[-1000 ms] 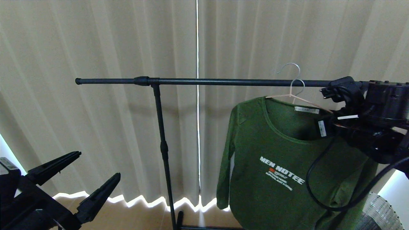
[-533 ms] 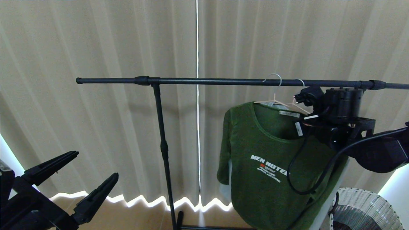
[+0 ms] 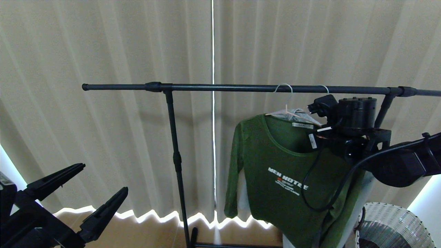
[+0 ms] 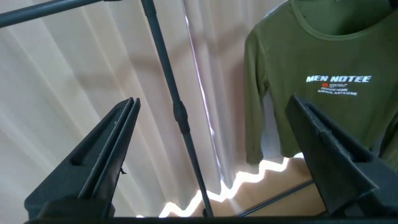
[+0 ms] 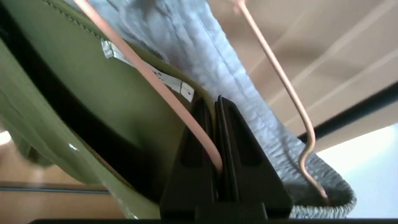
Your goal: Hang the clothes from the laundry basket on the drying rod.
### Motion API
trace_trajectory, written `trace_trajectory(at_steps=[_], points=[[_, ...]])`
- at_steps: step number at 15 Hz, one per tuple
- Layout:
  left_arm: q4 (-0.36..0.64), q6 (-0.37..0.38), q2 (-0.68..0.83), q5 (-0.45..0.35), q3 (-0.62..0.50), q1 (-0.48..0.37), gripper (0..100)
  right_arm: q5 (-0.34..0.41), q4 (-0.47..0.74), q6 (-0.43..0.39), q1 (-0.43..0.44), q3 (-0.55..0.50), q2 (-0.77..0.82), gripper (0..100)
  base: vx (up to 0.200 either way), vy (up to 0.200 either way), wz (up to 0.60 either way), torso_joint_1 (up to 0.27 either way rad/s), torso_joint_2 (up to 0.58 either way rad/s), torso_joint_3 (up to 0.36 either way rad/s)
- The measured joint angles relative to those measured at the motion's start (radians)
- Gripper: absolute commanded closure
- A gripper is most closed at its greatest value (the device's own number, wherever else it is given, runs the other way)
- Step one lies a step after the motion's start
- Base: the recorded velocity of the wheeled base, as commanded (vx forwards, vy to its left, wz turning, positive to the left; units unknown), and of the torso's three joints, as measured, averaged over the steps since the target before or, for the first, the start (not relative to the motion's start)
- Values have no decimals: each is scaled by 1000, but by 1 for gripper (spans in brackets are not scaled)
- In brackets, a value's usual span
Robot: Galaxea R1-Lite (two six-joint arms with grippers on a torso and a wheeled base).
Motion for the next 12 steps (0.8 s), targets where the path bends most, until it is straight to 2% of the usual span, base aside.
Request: trace_trajectory(at_steps=[6, 12], points=[[0, 0, 5, 0, 0, 0, 0, -57, 11, -2, -9, -125, 56, 100, 0, 0, 0, 0, 0, 0], [0, -1, 6, -1, 4, 0, 0, -61, 0, -1, 39, -98, 94, 100, 0, 0, 0, 0, 0, 0]])
